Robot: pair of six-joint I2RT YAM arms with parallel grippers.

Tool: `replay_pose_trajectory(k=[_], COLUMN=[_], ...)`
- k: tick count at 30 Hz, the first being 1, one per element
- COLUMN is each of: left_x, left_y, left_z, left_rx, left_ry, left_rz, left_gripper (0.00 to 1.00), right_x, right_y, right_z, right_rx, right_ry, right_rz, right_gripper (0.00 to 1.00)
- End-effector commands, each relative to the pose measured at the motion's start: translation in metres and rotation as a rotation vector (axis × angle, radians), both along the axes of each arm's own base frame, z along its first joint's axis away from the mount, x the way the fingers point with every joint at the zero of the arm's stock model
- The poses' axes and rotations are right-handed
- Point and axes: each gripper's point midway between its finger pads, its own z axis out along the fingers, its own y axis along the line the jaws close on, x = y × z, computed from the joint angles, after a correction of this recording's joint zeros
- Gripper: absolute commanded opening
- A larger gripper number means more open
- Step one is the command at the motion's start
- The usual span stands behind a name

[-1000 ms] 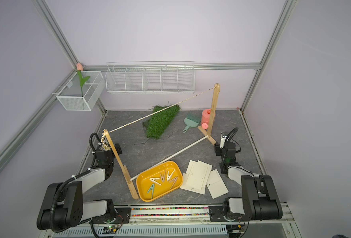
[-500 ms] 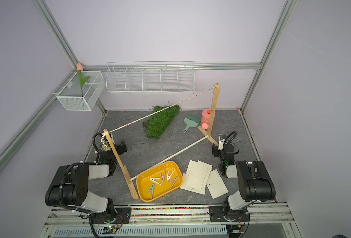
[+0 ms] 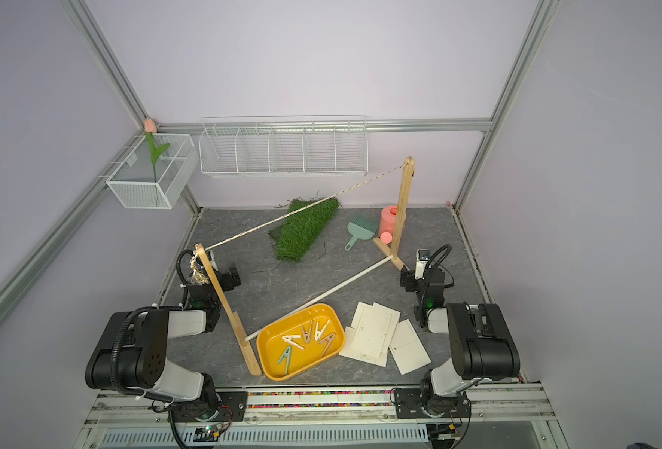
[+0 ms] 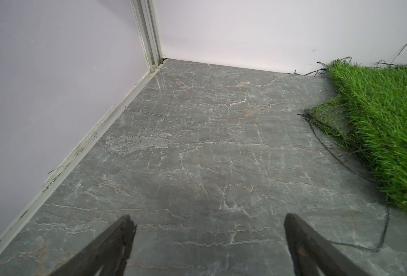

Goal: Remove the postcards from the strings
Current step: Reset both arms

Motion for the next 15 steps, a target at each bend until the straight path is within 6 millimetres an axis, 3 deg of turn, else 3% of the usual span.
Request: replay_pose_trajectory(k=[1,15], left_x=[0.0089,0.0089], left_y=[-0.0007,-0.0005], left_z=[0.0168,0.0167], left_rx=[0.008,0.009], left_ry=[-0.05,-0.05], left_rz=[-0.001,-0.001], left_gripper=[0.99,0.99], right_x=[0.0022,0.0021], right_y=[0.0005,0.0006], right_z=[0.006,0.0052], right_rx=[0.011,0.022], right_ry=[-0.019,-0.014], right_rz=[0.004,0.012], right_gripper=[0.88,0.88])
